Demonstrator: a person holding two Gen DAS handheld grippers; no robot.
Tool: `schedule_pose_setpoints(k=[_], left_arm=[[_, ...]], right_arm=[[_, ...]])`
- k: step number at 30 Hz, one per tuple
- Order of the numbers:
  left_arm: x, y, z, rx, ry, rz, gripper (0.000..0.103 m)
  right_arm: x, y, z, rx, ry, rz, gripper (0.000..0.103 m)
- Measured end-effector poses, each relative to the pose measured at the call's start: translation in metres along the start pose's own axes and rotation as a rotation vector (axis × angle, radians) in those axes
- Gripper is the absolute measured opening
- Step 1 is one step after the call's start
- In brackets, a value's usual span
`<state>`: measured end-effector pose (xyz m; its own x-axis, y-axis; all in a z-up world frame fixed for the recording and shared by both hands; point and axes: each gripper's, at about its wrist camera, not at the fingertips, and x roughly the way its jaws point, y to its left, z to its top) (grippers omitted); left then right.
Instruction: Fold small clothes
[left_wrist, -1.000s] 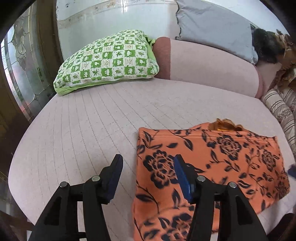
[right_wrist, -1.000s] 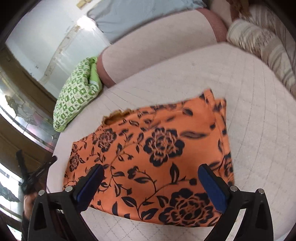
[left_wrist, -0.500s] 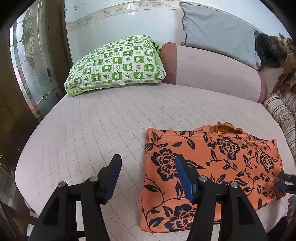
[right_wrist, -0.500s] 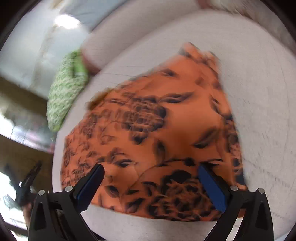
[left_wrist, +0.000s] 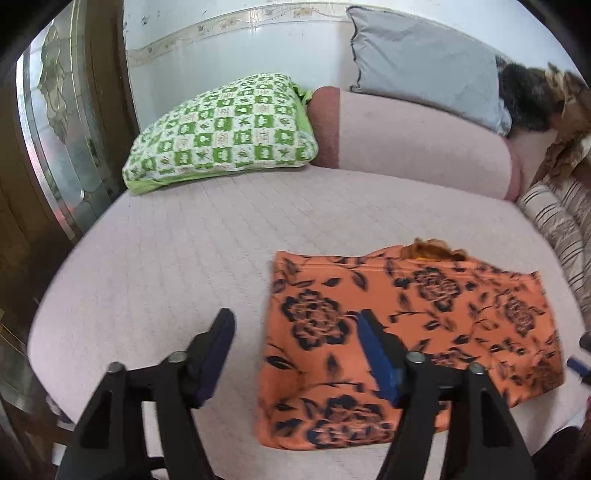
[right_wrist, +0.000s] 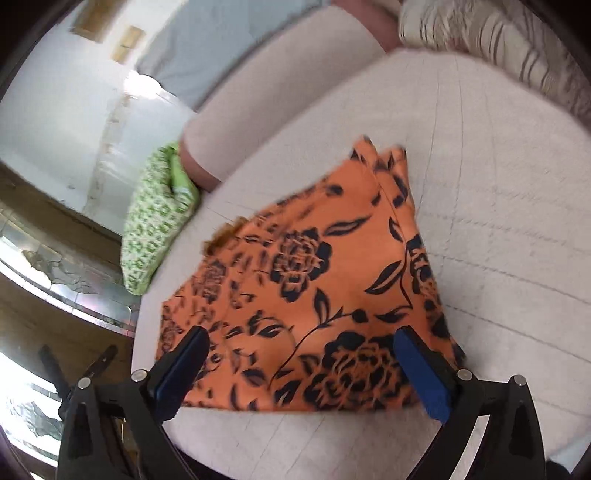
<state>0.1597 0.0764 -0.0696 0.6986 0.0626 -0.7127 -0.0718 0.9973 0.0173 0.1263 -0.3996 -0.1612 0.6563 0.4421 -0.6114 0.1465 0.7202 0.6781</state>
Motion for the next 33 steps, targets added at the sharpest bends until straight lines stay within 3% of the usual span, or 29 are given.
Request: schedule_pose_setpoints(k=[3,7,13,16,20,23,28,30,32,33], left_arm=[[0.003,-0.019,-0.016,-0.004,0.006,-0.062,0.078],[0.028,-0.057,-0.048,0.086,0.09,-0.095,0.078],[0.053,-0.083,-0.071,0.132,0.153,-0.084,0.078],[0.046,-0.085,-0.063,0.109,0.118,-0.102,0.078],[0.05,-0.087,-0.053,0.102,0.128,-0.076,0.078],[0.054,-0.085,-0.052,0.073,0.137,-0.072,0.078],[0.051,-0.083,-0.053,0.072,0.071,-0.059,0.078],[0.063,-0.082,-0.057,0.081,0.108,-0.031,0.078],[0.09,-0.091,-0.071,0.163,0.245,-0.021,0.078],[0.089,-0.095,-0.074,0.205,0.212,-0.008,0.079]], right_arm=[[-0.016,-0.03,-0.026,0.155,-0.006,-0.035,0.101],[-0.016,-0.07,-0.037,0.284,0.002,-0.013,0.101],[0.01,-0.07,-0.019,0.359,0.004,0.09,0.101],[0.022,-0.068,-0.019,0.404,-0.001,0.141,0.101],[0.029,-0.065,-0.018,0.416,-0.043,0.115,0.097],[0.03,-0.061,-0.013,0.417,-0.056,0.087,0.087],[0.032,-0.059,-0.009,0.388,-0.072,0.055,0.084],[0.039,-0.062,-0.009,0.407,-0.058,0.052,0.085],[0.039,-0.062,-0.009,0.41,-0.068,0.049,0.086],[0.039,-0.061,-0.008,0.402,-0.062,0.042,0.085]])
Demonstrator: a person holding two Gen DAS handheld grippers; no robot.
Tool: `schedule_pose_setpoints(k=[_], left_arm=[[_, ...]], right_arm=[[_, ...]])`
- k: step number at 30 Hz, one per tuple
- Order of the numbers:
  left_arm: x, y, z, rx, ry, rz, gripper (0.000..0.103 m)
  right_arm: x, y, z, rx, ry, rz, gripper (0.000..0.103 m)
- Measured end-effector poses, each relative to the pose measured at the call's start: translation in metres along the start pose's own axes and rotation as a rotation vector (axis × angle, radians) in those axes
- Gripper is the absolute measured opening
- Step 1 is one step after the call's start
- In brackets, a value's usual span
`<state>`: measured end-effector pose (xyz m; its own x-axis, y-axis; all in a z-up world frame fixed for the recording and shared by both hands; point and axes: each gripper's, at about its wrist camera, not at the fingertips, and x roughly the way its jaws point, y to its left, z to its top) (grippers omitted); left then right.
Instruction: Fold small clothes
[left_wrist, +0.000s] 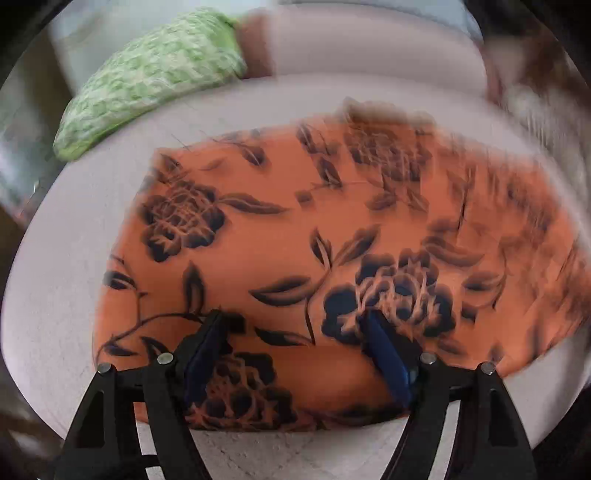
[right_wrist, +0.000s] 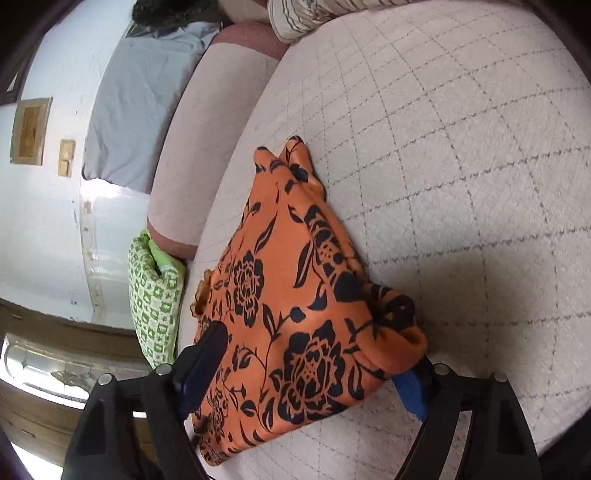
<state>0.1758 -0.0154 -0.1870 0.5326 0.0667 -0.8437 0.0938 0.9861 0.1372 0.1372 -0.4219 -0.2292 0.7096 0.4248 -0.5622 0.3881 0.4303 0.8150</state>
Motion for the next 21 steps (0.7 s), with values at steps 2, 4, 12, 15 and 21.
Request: schedule_pose_setpoints(k=[2,4,12,15,21], left_arm=[[-0.016,-0.001,0.001,0.007,-0.053,0.0,0.078],[-0.036,0.007,0.003,-0.043,-0.13,-0.041,0.078],[0.002,0.014,-0.008,0.013,-0.04,-0.005,0.075],[-0.001,0.028,-0.007,-0.044,-0.03,-0.073,0.074],[-0.063,0.118,-0.032,-0.404,-0.23,-0.161,0.068]], right_arm=[[0.0,0.006,0.0,-0.024,0.009,-0.002,0.069],[-0.002,0.015,0.0,-0.074,0.003,-0.045,0.053],[0.018,0.017,0.009,-0.117,0.024,-0.126,0.032],[0.012,0.066,0.006,-0.265,0.011,-0.138,0.012],[0.009,0.241,-0.088,-0.791,-0.024,-0.081,0.012]])
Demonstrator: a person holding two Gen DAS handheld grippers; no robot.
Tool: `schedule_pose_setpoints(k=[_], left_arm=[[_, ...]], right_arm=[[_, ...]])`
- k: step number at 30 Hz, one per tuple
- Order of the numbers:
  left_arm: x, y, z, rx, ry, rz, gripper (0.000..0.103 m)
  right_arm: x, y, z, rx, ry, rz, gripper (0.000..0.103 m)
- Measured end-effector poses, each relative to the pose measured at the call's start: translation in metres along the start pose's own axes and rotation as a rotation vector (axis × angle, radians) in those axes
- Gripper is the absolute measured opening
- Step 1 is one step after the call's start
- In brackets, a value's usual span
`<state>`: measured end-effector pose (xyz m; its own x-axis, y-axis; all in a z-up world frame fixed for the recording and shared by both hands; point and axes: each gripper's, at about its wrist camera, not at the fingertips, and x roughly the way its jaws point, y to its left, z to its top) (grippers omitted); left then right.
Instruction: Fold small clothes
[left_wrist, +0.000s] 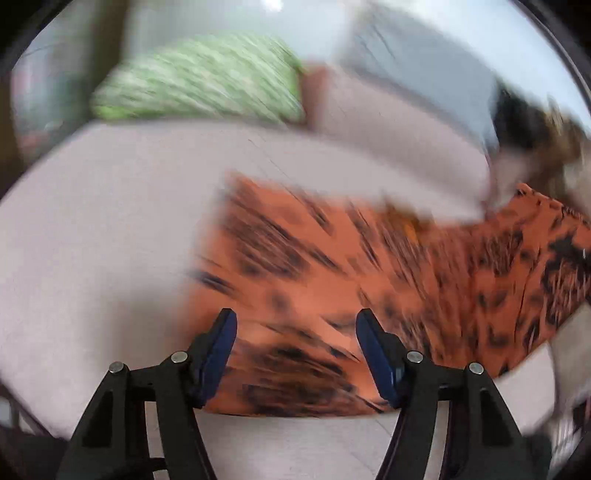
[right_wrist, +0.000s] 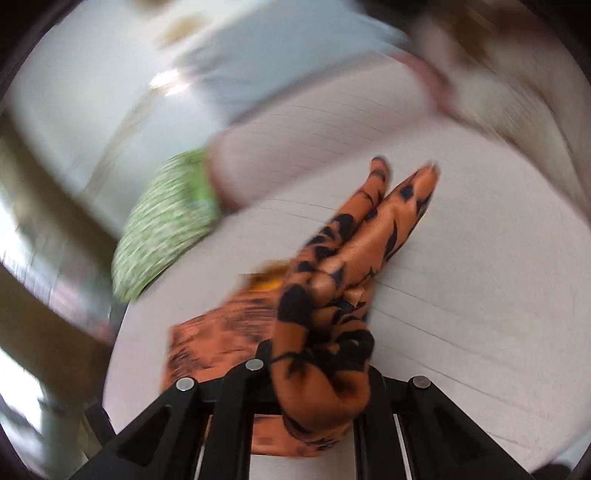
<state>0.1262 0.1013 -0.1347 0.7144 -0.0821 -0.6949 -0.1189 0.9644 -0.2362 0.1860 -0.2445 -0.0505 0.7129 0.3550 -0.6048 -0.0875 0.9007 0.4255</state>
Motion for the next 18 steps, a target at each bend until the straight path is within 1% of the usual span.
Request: schedule_pose_setpoints(k=[1,2,3,4,5,6,7,8,9,10,11,12,14,15,16,17,18], left_arm=[[-0.014,0.018,0.003,-0.048,-0.049,0.042,0.068],[-0.028,0.039,0.004,-0.108,-0.096,0.082,0.068],[-0.035,0.051,0.002,-0.143,-0.124,0.11,0.068],[-0.043,0.067,-0.001,-0.181,-0.161,0.158,0.068],[-0.046,0.081,-0.004,-0.206,-0.178,0.202,0.068],[-0.047,0.093,-0.008,-0.234,-0.182,0.237,0.068],[-0.045,0.107,-0.011,-0.271,-0.166,0.262,0.068],[-0.04,0.115,-0.013,-0.302,-0.14,0.274,0.068],[-0.035,0.123,-0.014,-0.328,-0.114,0.278,0.068],[-0.032,0.129,-0.015,-0.352,-0.092,0.268,0.068],[-0.032,0.13,-0.016,-0.362,-0.087,0.25,0.068],[-0.034,0.131,-0.016,-0.36,-0.097,0.241,0.068],[-0.037,0.129,-0.018,-0.342,-0.116,0.249,0.068],[-0.035,0.127,-0.017,-0.337,-0.117,0.241,0.068],[-0.036,0.127,-0.016,-0.338,-0.114,0.222,0.068],[-0.035,0.127,-0.016,-0.338,-0.109,0.21,0.068],[-0.034,0.126,-0.017,-0.336,-0.104,0.206,0.068]], right_arm=[[0.003,0.022,-0.002,-0.046,0.003,0.014,0.012],[0.01,0.052,-0.007,-0.109,0.014,0.032,0.012],[0.022,0.083,-0.017,-0.17,0.038,0.054,0.012],[0.034,0.103,-0.026,-0.207,0.067,0.07,0.012],[0.058,0.127,-0.044,-0.24,0.125,0.089,0.012],[0.072,0.137,-0.053,-0.252,0.161,0.095,0.012],[0.096,0.149,-0.071,-0.275,0.225,0.097,0.012],[0.124,0.157,-0.089,-0.3,0.305,0.081,0.012],[0.153,0.158,-0.107,-0.293,0.393,0.06,0.015],[0.177,0.155,-0.124,-0.272,0.457,0.042,0.016],[0.174,0.159,-0.126,-0.28,0.419,0.035,0.016],[0.167,0.161,-0.123,-0.275,0.402,0.037,0.017],[0.157,0.163,-0.114,-0.271,0.393,0.063,0.018],[0.153,0.162,-0.107,-0.268,0.384,0.078,0.018],[0.146,0.158,-0.1,-0.238,0.364,0.098,0.017],[0.135,0.15,-0.086,-0.159,0.324,0.137,0.015],[0.128,0.143,-0.077,-0.114,0.291,0.16,0.015]])
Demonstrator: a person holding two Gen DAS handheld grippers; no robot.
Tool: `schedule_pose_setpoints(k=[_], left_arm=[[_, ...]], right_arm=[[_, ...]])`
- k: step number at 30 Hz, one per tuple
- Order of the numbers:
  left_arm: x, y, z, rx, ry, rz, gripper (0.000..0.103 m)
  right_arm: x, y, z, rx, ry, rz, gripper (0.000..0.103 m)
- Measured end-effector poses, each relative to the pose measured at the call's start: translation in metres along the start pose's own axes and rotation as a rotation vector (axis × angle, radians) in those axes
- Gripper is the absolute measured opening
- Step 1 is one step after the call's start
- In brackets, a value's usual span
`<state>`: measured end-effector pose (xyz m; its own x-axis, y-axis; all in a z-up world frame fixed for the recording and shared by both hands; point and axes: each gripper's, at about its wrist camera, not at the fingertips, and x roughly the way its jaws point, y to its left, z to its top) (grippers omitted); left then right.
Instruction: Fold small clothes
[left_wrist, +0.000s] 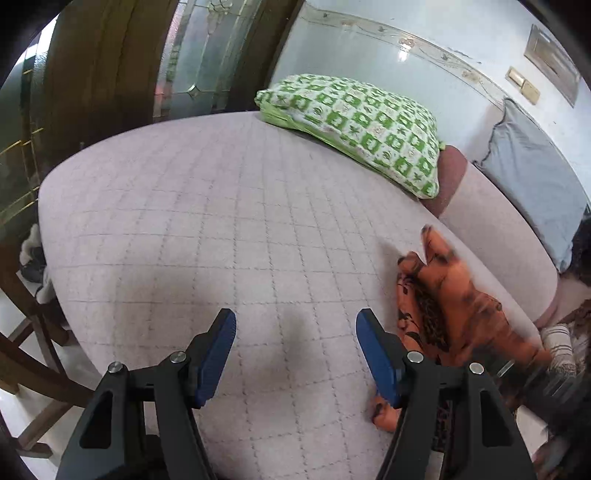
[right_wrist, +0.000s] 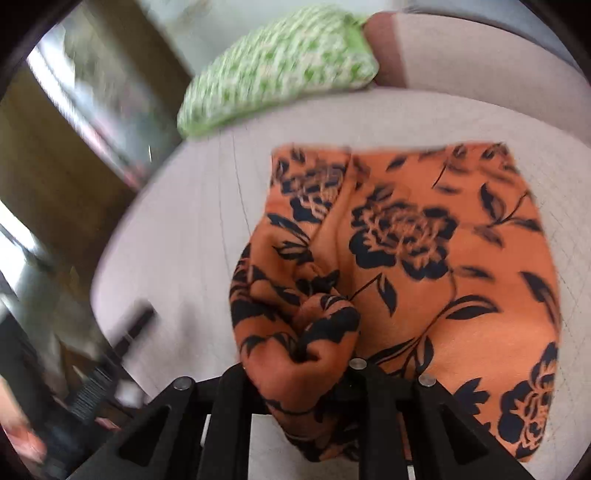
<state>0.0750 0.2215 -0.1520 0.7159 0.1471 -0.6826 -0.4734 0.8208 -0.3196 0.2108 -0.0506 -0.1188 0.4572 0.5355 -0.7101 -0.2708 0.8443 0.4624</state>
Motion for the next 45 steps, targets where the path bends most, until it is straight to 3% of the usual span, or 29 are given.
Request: schedule_pose_setpoints(k=[3,6,8,10,11,12,13,15,20,25,28,30,31,33,34,35,39,41,45], left_arm=[[0.004,-0.003,0.002,-0.002,-0.002,0.003,0.068],[0.009,0.002,0.004,-0.037,0.003,0.012,0.068],[0.011,0.003,0.004,-0.053,0.013,0.009,0.068],[0.013,0.001,0.003,-0.036,0.025,0.001,0.068],[0.013,-0.001,0.002,-0.021,0.027,-0.005,0.068],[0.012,-0.002,0.002,-0.01,0.023,-0.01,0.068],[0.01,-0.003,0.002,0.0,0.013,-0.009,0.068],[0.011,-0.002,0.002,-0.003,0.01,0.011,0.068],[0.011,-0.006,0.002,-0.005,0.032,-0.041,0.068],[-0.008,-0.047,0.0,0.124,0.052,-0.251,0.068],[-0.017,-0.078,-0.006,0.22,0.05,-0.325,0.068],[-0.011,-0.093,-0.014,0.284,0.069,-0.309,0.065],[0.0,-0.096,-0.018,0.297,0.109,-0.262,0.045],[0.034,-0.08,-0.025,0.229,0.252,-0.132,0.027],[0.051,-0.062,-0.031,0.15,0.333,-0.131,0.033],[0.055,-0.049,-0.033,0.088,0.342,-0.186,0.033],[0.033,-0.068,-0.023,0.178,0.296,-0.139,0.036],[0.013,-0.085,-0.013,0.246,0.201,-0.125,0.038],[-0.01,-0.124,0.005,0.379,0.041,-0.172,0.06]], right_arm=[[-0.04,-0.008,0.015,0.08,-0.149,0.036,0.014],[-0.052,-0.004,0.011,0.066,-0.224,-0.043,0.015],[-0.023,0.013,-0.003,-0.032,-0.163,-0.113,0.017],[0.039,0.027,-0.026,-0.148,0.06,-0.177,0.021],[0.056,0.031,-0.041,-0.195,0.105,-0.205,0.023],[0.05,0.035,-0.044,-0.212,0.051,-0.205,0.026],[0.041,0.035,-0.046,-0.202,0.012,-0.168,0.032],[0.038,0.029,-0.042,-0.125,0.057,-0.033,0.078],[0.021,0.017,-0.04,-0.075,0.031,0.088,0.078],[-0.039,-0.038,-0.038,0.114,-0.107,0.143,0.078],[-0.051,-0.073,-0.029,0.199,-0.139,0.153,0.078],[-0.055,-0.092,-0.029,0.234,-0.139,0.143,0.078],[-0.053,-0.098,-0.03,0.247,-0.131,0.15,0.078],[-0.042,-0.111,-0.033,0.278,-0.09,0.175,0.078],[-0.037,-0.113,-0.034,0.286,-0.082,0.182,0.078],[-0.032,-0.118,-0.036,0.302,-0.073,0.206,0.078],[-0.031,-0.132,-0.038,0.339,-0.055,0.255,0.078],[-0.045,-0.135,-0.039,0.343,-0.062,0.281,0.078],[-0.075,-0.153,-0.027,0.339,-0.133,0.277,0.08]])
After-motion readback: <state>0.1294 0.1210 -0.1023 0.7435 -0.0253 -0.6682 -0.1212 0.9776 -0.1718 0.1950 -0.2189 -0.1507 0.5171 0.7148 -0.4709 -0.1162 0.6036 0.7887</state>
